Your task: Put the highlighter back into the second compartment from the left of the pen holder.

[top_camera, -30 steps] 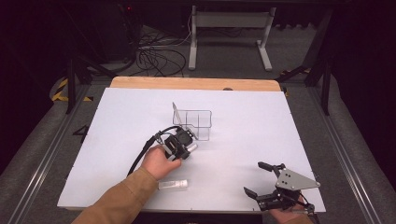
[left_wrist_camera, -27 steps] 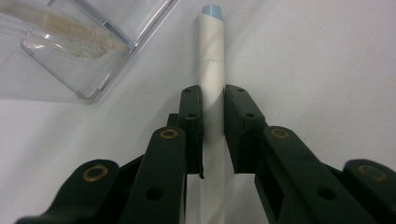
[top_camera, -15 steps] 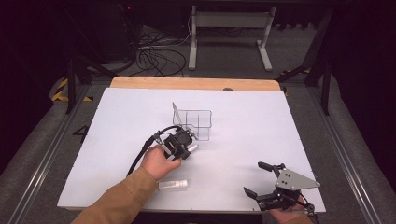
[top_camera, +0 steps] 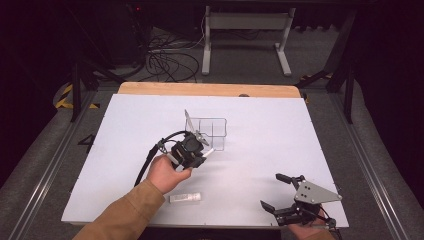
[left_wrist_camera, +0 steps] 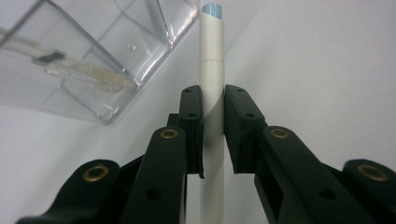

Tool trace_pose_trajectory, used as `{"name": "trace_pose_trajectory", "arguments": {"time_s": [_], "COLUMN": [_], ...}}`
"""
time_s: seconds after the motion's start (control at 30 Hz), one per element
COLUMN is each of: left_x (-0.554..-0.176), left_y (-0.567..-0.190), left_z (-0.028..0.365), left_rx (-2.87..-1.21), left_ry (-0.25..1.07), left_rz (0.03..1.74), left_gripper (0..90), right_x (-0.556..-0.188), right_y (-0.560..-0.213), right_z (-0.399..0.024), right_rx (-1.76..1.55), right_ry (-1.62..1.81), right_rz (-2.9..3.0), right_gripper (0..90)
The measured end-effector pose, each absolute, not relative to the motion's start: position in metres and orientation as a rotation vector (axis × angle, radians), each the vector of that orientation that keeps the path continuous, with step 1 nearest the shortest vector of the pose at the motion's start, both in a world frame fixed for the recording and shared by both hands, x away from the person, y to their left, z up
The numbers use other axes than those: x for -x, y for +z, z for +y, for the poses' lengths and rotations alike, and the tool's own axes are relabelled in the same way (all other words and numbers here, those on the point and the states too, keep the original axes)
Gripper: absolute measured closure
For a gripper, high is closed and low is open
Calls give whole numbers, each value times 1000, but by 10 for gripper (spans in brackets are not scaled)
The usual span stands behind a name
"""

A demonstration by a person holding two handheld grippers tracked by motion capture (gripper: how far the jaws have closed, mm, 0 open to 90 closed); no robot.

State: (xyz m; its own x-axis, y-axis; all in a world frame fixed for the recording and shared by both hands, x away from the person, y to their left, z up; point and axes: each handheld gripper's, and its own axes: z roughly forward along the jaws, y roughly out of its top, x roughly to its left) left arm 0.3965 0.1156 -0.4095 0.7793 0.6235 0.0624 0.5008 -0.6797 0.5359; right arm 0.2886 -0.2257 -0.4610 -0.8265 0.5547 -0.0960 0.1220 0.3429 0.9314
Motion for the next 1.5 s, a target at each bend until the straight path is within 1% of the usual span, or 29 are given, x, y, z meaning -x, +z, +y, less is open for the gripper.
{"name": "trace_pose_trajectory", "arguments": {"time_s": [0.23,0.37,0.97,1.5], "left_x": [-389,-389,-385,-396], "left_y": [-394,-388,-358,-341], "left_z": [120,122,137,141], "left_rx": [-2371,-2329,-2065,-1856], "left_ry": [348,335,371,412], "left_rz": [804,791,771,785], "left_gripper": [778,778,778,778], "right_x": [-289,-289,-289,-289], "right_y": [-461,-461,-461,-461], "right_z": [-226,-226,-226,-226], "right_rx": [-595,-594,-600,-598], "right_ry": [1486,1488,1495,1496], "right_rz": [2216,2216,2217,2214], "right_gripper": [58,58,58,58]}}
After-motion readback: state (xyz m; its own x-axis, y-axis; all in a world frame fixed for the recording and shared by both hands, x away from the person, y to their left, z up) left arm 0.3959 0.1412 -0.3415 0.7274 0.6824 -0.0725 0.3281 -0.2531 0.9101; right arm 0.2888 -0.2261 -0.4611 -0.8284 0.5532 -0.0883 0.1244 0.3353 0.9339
